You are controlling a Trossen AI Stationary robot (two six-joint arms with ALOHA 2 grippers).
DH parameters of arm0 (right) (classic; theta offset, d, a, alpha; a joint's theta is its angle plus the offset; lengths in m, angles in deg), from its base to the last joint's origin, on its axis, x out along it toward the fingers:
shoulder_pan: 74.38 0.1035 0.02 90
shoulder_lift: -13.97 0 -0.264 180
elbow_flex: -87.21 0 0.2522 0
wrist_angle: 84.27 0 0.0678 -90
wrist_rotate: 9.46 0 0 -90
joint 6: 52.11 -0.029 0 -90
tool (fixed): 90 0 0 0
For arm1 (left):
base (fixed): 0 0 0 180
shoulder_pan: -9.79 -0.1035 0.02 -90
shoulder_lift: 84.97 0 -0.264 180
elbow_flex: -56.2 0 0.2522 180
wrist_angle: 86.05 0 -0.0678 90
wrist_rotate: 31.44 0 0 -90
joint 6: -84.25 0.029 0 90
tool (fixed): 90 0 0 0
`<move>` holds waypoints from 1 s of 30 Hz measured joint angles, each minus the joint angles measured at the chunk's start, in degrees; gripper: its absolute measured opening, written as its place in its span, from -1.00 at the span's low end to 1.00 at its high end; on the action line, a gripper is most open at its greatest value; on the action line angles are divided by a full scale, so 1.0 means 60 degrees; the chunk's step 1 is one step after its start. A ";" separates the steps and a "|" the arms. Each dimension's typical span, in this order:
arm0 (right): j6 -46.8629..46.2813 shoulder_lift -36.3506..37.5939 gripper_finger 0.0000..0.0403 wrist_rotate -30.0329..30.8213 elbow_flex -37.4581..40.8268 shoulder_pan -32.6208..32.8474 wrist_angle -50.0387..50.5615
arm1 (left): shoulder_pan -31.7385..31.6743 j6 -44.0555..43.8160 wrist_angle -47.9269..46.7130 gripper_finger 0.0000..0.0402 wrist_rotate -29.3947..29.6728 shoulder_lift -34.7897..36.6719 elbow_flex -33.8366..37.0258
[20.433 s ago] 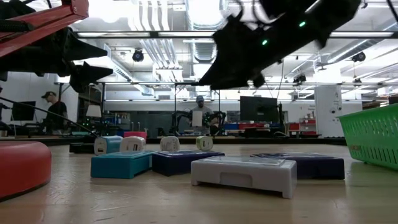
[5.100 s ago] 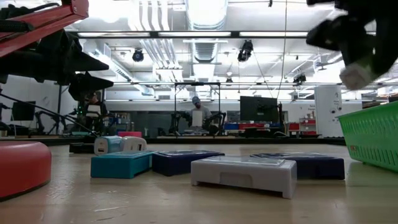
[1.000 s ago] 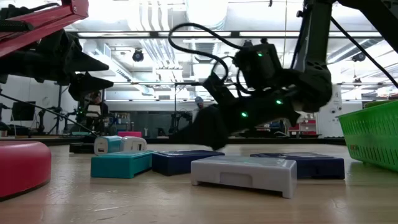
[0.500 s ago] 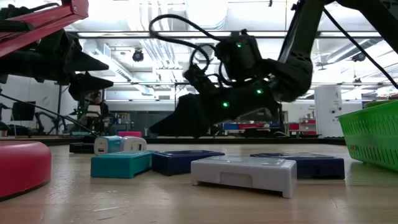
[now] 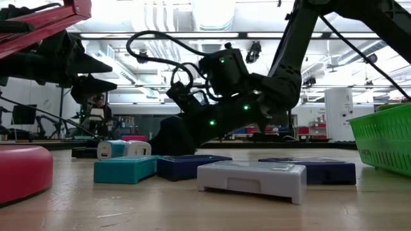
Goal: Pick & Place Office items
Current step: Put the pink charger adapter into the green basket
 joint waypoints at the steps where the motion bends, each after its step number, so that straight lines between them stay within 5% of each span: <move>1: -0.0014 -0.0010 0.00 0.0003 0.0003 0.0000 0.0006 | 0.0000 0.0003 -0.0004 0.59 0.0000 0.0000 0.0000; 30: 0.0255 0.0009 0.00 0.0000 -0.0476 -0.0066 -0.0067 | -0.0001 0.0003 0.0000 0.59 0.0001 0.0000 0.0000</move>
